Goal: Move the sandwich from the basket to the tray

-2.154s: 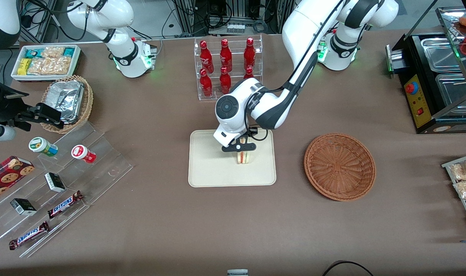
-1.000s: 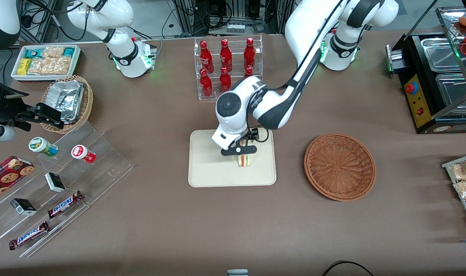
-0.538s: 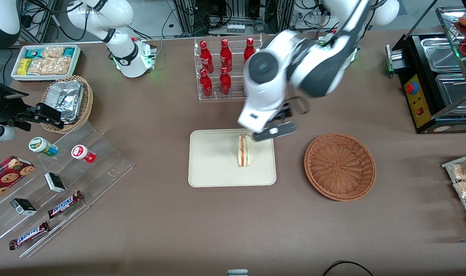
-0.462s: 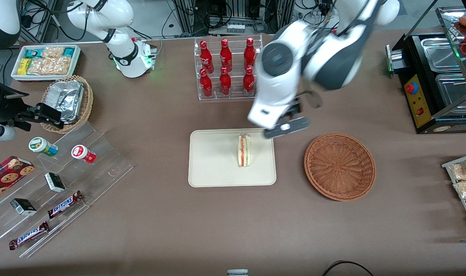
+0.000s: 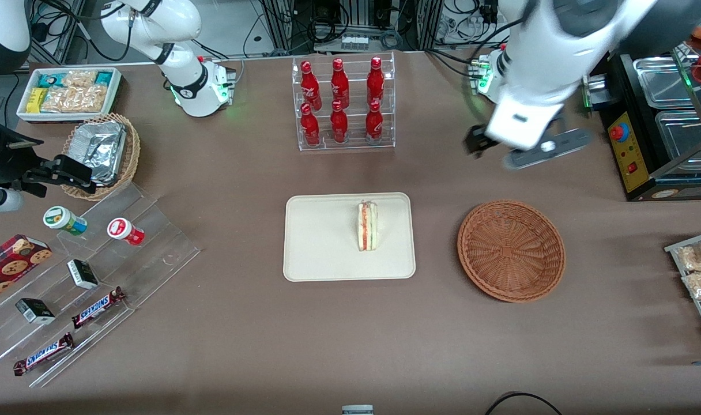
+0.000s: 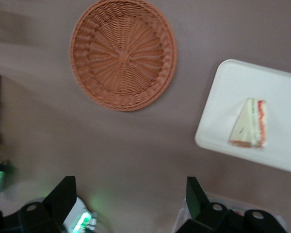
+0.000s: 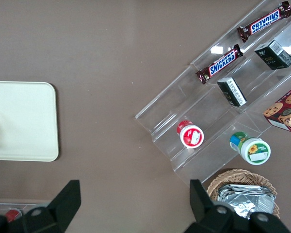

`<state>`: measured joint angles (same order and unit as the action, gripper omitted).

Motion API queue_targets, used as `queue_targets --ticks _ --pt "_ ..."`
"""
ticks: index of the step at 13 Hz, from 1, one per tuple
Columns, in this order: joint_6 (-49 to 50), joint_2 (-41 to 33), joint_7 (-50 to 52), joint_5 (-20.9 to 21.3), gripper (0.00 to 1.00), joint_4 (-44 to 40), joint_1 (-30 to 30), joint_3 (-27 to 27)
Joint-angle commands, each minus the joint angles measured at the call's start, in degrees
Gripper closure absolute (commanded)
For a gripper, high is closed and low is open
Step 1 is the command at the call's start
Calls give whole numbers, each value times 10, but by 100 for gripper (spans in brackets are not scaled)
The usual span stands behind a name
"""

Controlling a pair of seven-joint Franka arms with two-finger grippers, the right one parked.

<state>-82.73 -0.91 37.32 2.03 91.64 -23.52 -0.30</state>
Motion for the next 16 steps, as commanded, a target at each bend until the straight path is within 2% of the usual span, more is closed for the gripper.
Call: queue_targets --ticks 1,4,7,13,16 --pt "-2 -67 -95 -4 0 63 64 -6" --pt "7 -80 -195 -12 0 65 129 -3" --pt "4 -81 -270 -41 0 63 195 -3" --pt "0 -74 -295 -23 0 58 202 -3" --pt "0 -67 -333 -30 0 46 201 -4"
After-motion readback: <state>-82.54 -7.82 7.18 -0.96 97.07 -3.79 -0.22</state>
